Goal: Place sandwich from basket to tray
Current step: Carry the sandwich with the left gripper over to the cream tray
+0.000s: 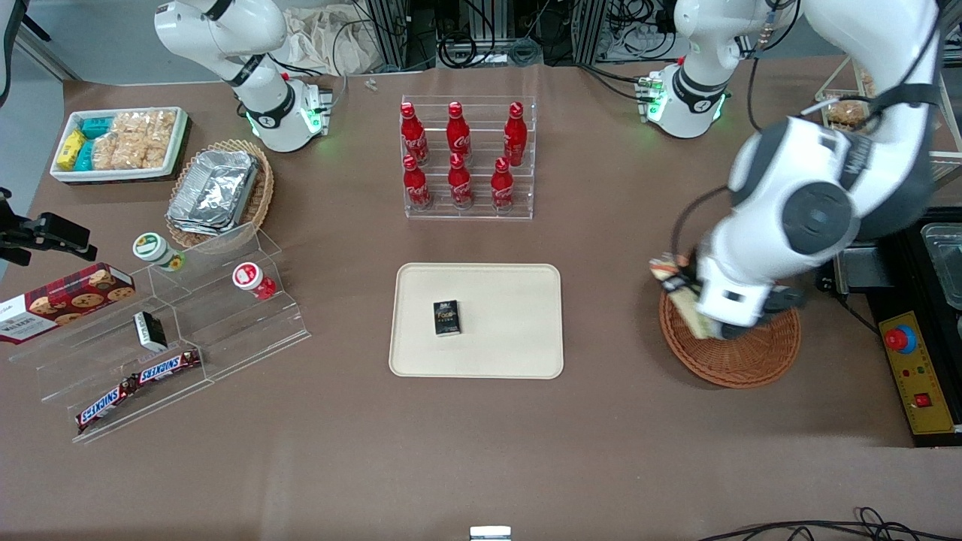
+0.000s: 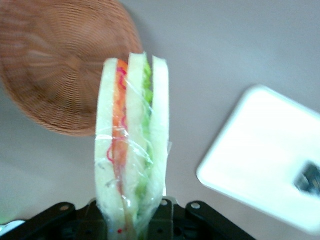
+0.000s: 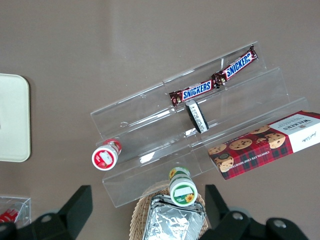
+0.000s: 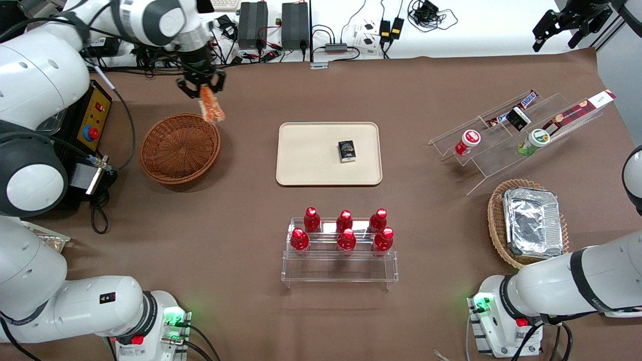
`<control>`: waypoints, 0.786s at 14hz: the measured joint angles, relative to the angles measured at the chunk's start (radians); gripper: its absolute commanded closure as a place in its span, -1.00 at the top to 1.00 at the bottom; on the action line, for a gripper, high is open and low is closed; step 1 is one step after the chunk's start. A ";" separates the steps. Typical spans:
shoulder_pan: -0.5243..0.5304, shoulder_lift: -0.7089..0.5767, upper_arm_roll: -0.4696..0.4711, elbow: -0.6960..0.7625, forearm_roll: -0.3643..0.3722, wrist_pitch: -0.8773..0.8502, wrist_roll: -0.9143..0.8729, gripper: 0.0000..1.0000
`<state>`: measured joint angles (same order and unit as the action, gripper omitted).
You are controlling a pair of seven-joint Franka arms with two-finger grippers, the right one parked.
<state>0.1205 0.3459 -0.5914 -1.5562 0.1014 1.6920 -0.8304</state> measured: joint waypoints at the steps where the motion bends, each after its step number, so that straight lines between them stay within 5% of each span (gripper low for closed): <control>1: -0.025 0.027 -0.032 0.000 0.012 0.016 0.023 -1.00; 6: -0.214 0.291 -0.042 0.015 0.126 0.229 0.051 -1.00; 11: -0.223 0.436 -0.036 0.050 0.169 0.338 0.067 -1.00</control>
<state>-0.1024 0.7817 -0.6273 -1.5066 0.2703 2.0301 -0.7638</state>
